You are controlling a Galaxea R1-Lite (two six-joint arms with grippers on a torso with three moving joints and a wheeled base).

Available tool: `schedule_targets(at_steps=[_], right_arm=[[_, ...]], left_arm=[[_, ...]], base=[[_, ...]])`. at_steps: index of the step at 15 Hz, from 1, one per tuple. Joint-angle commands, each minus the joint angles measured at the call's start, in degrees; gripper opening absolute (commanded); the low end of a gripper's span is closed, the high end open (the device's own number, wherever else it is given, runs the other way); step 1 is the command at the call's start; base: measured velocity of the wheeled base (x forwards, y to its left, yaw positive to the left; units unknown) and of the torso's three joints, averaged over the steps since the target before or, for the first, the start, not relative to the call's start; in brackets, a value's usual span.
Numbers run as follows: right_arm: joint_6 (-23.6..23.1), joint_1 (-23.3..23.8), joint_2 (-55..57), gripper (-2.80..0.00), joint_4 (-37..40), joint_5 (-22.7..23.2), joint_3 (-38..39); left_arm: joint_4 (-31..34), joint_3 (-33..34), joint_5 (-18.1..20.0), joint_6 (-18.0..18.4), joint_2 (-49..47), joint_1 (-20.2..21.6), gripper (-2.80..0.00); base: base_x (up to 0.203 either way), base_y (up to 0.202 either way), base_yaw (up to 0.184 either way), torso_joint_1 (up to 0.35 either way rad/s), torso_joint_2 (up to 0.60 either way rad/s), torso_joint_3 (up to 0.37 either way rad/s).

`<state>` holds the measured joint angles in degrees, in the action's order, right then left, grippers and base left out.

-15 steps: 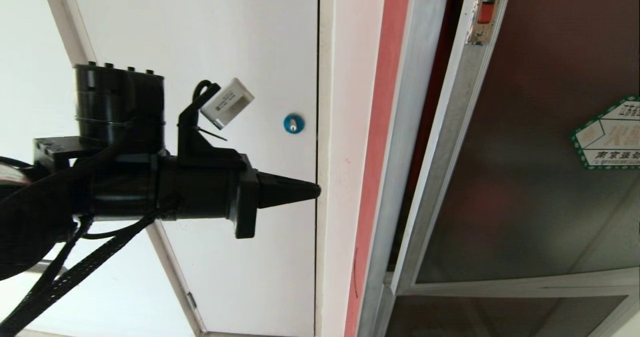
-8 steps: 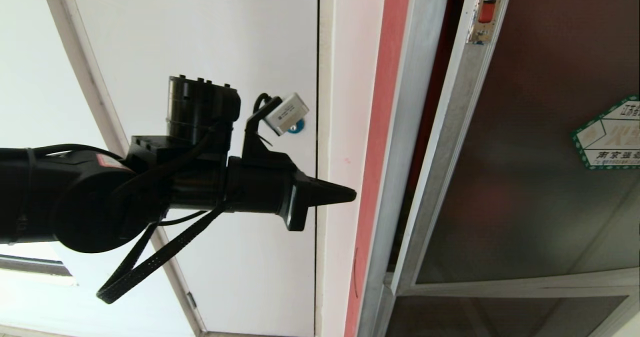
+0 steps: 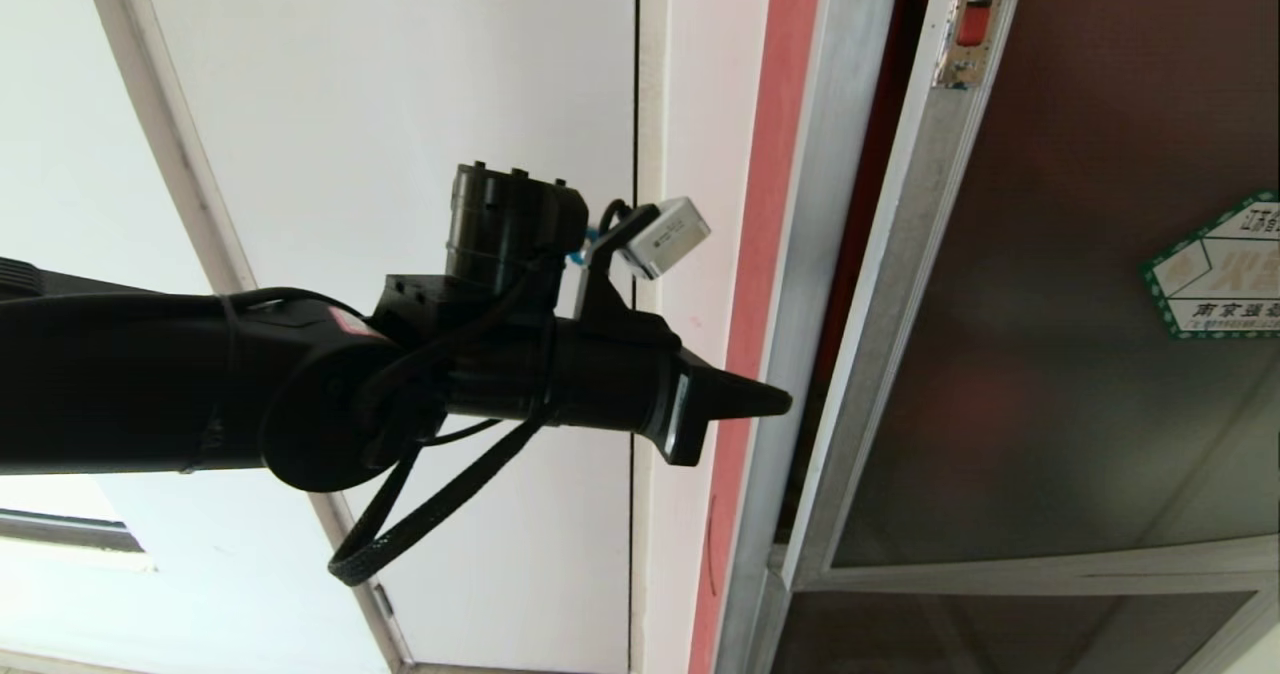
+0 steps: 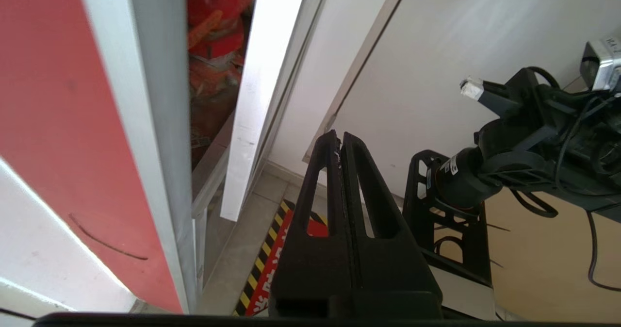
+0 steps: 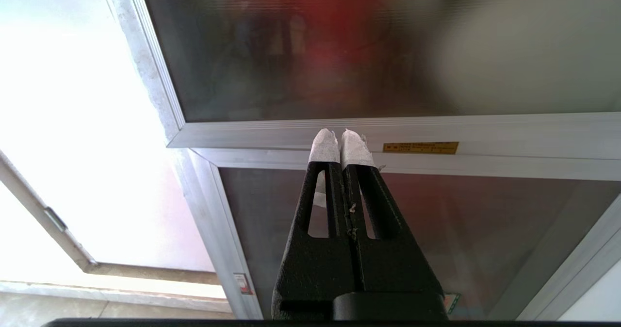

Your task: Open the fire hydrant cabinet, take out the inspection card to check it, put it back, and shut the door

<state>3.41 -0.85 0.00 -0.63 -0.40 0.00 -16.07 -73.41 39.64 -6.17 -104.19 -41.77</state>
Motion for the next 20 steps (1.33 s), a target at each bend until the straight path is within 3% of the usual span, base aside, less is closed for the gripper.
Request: schedule_targets(at_steps=[1,5,11,20], right_arm=[[0.0,0.0,0.1,-2.80,0.0,0.0,0.2],[0.0,-0.1,0.1,-2.80,0.0,0.1,0.2],[0.0,-0.1,0.1,-2.80,0.0,0.0,0.2],[0.0,-0.1,0.1,-2.80,0.0,0.0,0.2]], left_arm=[[-0.5,-2.4,-0.3,-0.1,-3.2,-0.8,-2.80],[-0.7,-9.9,-4.3,0.0,-9.9,-1.0,-2.80],[-4.6,-12.9,-9.4,0.2,-13.5,-0.9,-2.80],[-6.6,-13.0,-9.8,0.5,-14.4,-2.8,-2.80]], base=[[0.000,0.000,0.000,0.000,0.00,0.000],[0.000,0.000,0.000,0.000,0.00,0.000],[0.000,0.000,0.000,0.000,0.00,0.000],[0.000,0.000,0.000,0.000,0.00,0.000]])
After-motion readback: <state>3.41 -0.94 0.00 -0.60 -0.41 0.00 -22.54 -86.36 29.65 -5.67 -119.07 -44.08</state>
